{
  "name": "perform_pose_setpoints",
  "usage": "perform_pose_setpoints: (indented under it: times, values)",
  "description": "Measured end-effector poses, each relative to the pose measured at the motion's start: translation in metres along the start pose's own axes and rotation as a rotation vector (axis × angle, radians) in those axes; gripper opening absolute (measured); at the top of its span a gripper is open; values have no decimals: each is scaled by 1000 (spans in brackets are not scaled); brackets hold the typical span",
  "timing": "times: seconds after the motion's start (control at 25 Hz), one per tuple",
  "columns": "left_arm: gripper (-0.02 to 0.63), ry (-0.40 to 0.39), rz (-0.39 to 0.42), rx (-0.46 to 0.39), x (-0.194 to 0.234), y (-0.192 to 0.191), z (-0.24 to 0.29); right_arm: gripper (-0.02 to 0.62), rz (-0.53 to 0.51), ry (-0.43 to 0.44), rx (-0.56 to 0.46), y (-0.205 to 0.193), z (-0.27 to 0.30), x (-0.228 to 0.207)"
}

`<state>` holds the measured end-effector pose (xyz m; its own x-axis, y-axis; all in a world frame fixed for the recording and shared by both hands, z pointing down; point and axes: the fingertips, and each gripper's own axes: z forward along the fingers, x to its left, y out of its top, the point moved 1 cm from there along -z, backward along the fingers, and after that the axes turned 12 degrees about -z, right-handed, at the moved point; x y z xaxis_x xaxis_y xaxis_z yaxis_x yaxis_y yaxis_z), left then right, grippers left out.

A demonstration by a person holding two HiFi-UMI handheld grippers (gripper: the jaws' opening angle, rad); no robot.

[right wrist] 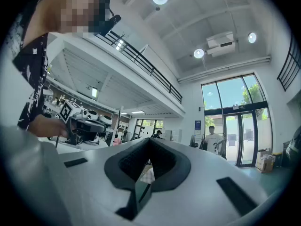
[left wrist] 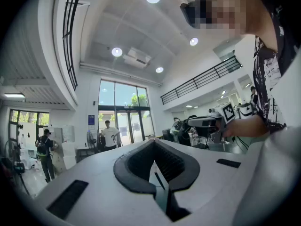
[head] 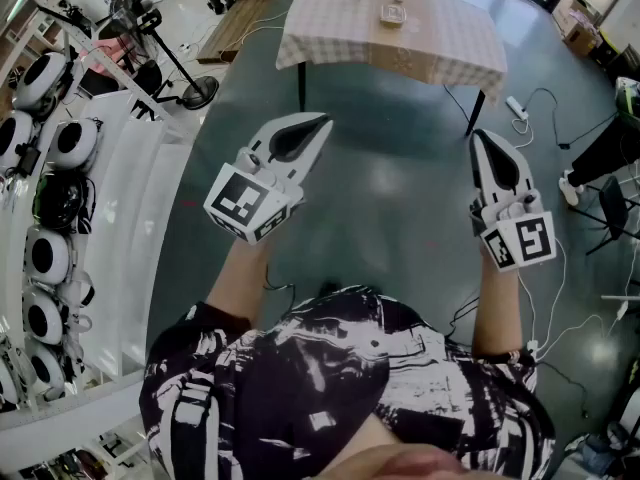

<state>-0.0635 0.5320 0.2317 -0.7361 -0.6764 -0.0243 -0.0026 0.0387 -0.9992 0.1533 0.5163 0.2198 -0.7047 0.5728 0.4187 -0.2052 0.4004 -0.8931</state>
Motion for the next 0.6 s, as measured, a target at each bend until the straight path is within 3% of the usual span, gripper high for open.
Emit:
perform_pose_setpoints:
  times: [0.6]
  values:
    - [0, -4, -3, 5, -4, 1, 7, 0, 4, 12, 6, -2, -2, -5]
